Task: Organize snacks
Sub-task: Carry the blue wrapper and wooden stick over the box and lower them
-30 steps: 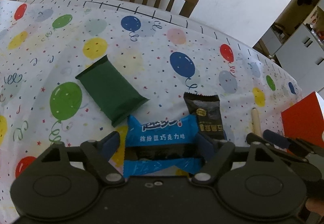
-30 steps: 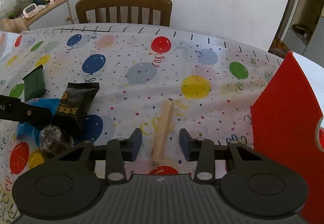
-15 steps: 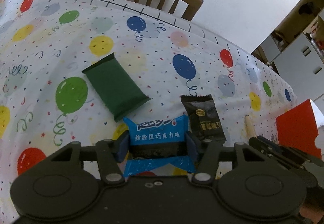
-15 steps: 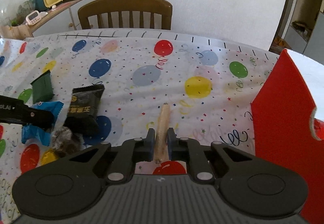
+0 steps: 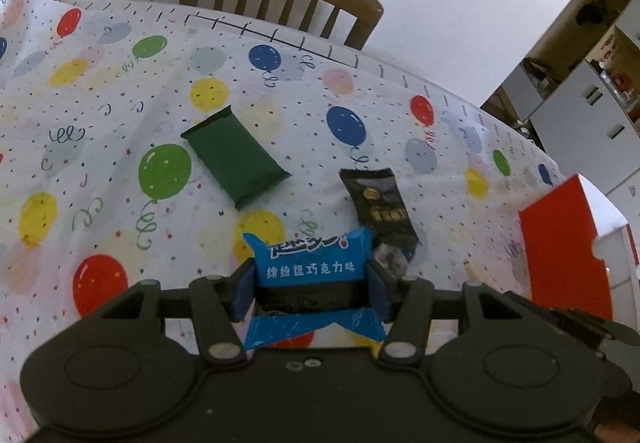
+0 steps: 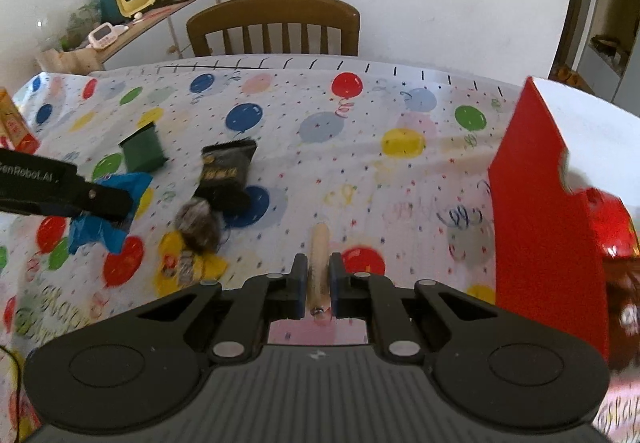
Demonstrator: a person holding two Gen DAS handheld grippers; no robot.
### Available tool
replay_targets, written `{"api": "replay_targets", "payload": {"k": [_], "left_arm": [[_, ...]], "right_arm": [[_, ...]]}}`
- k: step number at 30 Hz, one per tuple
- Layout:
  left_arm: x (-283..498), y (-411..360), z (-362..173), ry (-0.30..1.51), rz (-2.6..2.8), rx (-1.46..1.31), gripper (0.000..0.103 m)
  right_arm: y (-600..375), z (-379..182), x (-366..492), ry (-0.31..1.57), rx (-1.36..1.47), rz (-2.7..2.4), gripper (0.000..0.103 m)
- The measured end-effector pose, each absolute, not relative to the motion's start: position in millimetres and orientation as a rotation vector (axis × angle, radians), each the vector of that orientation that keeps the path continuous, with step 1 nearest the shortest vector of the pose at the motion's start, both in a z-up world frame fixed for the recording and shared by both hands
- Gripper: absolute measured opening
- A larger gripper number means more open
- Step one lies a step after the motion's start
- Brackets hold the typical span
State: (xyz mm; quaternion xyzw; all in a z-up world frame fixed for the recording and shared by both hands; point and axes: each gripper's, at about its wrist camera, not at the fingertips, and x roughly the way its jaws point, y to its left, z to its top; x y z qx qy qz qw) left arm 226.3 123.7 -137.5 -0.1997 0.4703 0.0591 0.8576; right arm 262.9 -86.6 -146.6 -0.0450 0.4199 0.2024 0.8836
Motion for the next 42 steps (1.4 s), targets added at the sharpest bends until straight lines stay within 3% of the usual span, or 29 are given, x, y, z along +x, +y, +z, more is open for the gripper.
{"api": "replay_targets", "payload": {"k": [24, 42], "left_arm": [[184.5, 5.6, -42.9, 0.887, -0.051, -0.256, 0.054], [212.3, -144.3, -10.4, 0.85, -0.158, -0.147, 0.054]], "right_arm": [[-186.7, -45.2, 188.2, 0.713, -0.022, 0.446, 0.01], [-311.1, -22.1, 204.0, 0.609, 0.009, 0.357, 0.01]]}}
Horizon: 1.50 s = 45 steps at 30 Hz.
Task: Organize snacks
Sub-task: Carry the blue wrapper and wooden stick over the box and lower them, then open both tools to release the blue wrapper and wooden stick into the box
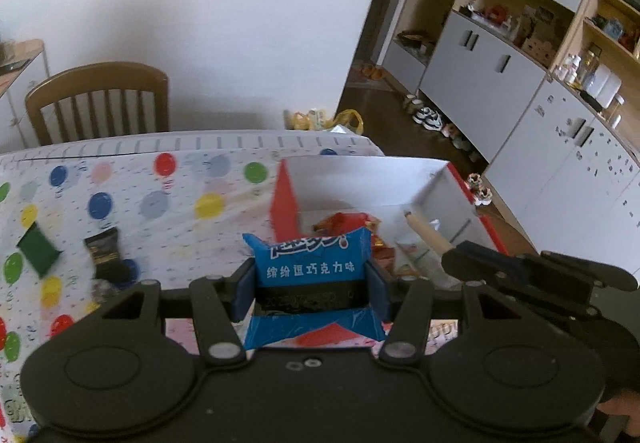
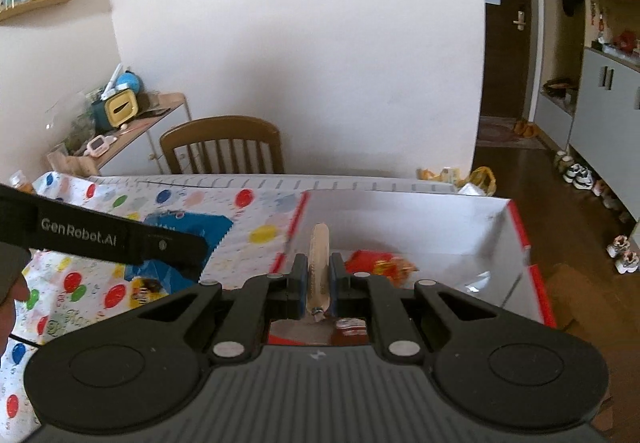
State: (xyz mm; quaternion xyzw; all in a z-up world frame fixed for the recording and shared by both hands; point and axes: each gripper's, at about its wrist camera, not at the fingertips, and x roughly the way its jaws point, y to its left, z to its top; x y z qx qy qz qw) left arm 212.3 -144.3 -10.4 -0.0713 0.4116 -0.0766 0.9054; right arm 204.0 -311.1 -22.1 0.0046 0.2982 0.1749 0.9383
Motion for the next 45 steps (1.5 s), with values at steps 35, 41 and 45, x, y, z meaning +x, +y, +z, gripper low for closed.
{"api": "replay_targets", "payload": {"k": [35, 41, 45], "left_arm": [[335.6, -258.1, -109.8, 1.052, -0.086, 0.017, 0.054], [339.5, -256.8, -118.8, 1.07, -0.087, 0.014, 0.054], [341.8, -254.3, -123.9, 1.085, -0.076, 0.011, 0.055]], "right_arm": [[-392.5, -132.6, 311.7, 0.854, 0.002, 0.312, 0.01], [-389.6, -141.7, 315.5, 0.892, -0.011, 0.324, 0.011], [-390.3, -145.0, 318.7, 0.916, -0.016, 0.323, 0.011]]}}
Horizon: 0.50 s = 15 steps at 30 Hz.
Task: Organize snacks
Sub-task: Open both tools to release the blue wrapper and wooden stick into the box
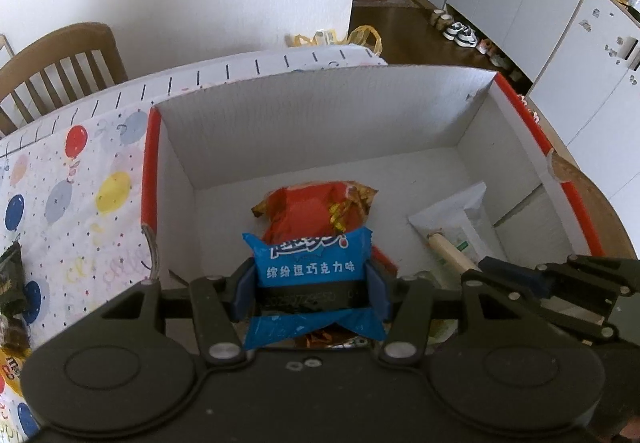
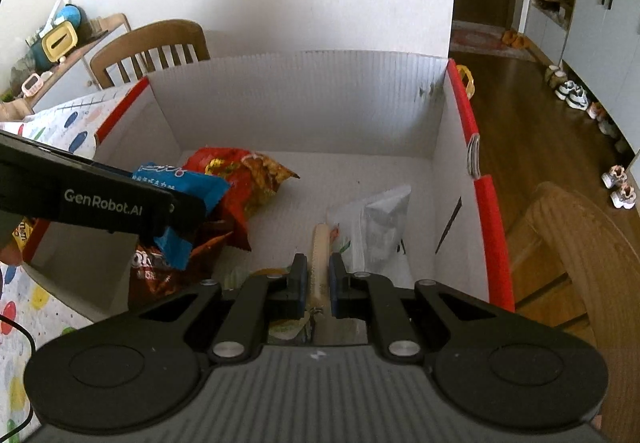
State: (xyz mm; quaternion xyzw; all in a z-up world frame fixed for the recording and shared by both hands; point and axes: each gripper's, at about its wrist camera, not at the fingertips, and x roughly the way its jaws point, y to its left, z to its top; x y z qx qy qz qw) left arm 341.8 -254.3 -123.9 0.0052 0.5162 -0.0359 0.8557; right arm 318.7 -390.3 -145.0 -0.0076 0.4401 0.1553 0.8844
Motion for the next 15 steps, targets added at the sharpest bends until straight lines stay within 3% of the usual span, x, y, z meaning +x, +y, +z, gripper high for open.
{"api": "replay_targets", "payload": {"k": [15], "left_arm": [[331.7, -251.8, -114.3, 1.057, -0.075, 0.003, 0.064]], "right_arm": [[-395.5, -130.4, 307.0, 0.907, 0.01, 0.322, 0.014]]}}
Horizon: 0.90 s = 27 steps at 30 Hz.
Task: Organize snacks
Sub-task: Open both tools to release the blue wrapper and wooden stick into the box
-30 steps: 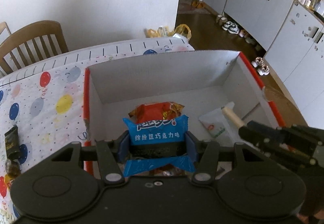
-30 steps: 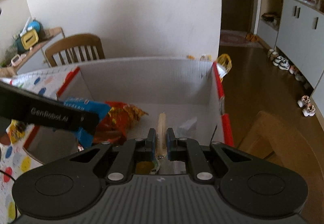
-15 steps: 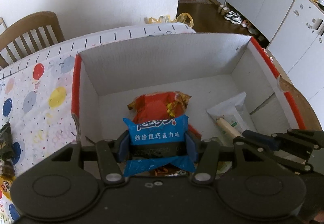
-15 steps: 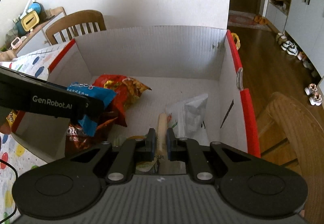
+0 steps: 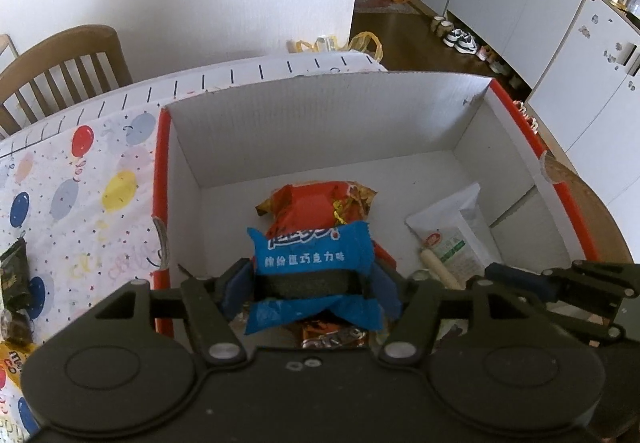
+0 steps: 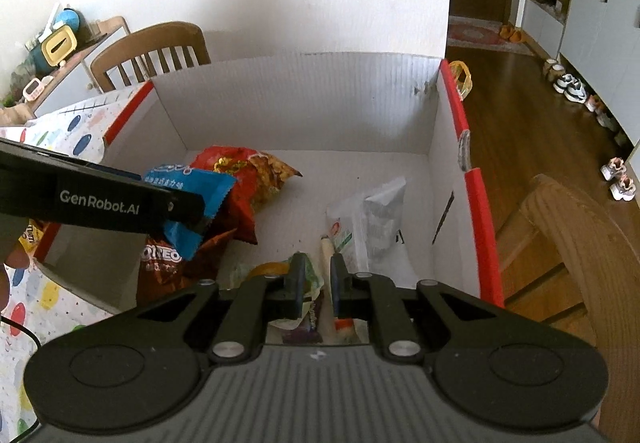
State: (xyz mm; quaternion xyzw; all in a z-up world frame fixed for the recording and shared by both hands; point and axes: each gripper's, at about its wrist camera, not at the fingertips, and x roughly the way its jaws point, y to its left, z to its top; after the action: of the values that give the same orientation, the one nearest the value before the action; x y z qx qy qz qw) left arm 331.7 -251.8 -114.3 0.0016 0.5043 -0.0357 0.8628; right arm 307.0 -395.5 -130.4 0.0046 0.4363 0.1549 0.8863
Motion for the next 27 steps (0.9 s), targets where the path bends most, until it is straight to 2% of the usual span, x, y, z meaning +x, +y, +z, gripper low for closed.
{"api": "replay_targets", "payload": {"k": [4, 11, 16, 17, 18, 19, 20, 21, 27], "left_arm": [[323.7, -250.0, -103.9, 1.032, -0.073, -0.008, 0.072], [306.3, -246.1, -82.3, 0.981, -0.074, -0.008, 0.075], [290.3, -239.5, -64.2, 0.935, -0.072, -0.015, 0.082], [287.2, -237.5, -61.0, 0.926, -0.066, -0.015, 0.083], [283.7, -234.4, -57.6, 0.918, -0.065, -0.021, 0.084], [280.4, -231.5, -54.0, 0.91, -0.065, -0.03, 0.084], [277.1, -228.8, -51.0, 0.903, -0.062, -0.038, 0.084], [273.3, -225.1, -47.3, 0.894, -0.058, -0.046, 0.085], [252.4, -204.0, -30.2, 0.847, -0.04, -0.063, 0.088]], "right_arm": [[-397.4, -119.7, 299.0, 0.881, 0.019, 0.328, 0.014], [-399.5, -100.0, 285.1, 0.839, 0.018, 0.344, 0.015], [-400.1, -84.1, 275.7, 0.811, 0.026, 0.347, 0.016], [-400.0, -80.9, 273.9, 0.805, 0.03, 0.348, 0.021], [-400.0, -77.6, 271.8, 0.797, 0.032, 0.347, 0.033], [-399.9, -74.2, 269.4, 0.788, 0.033, 0.346, 0.041], [-398.9, -70.8, 266.4, 0.771, 0.032, 0.343, 0.057], [-397.9, -67.7, 263.7, 0.755, 0.029, 0.339, 0.065], [-384.9, -50.6, 254.0, 0.717, 0.024, 0.368, 0.065]]}}
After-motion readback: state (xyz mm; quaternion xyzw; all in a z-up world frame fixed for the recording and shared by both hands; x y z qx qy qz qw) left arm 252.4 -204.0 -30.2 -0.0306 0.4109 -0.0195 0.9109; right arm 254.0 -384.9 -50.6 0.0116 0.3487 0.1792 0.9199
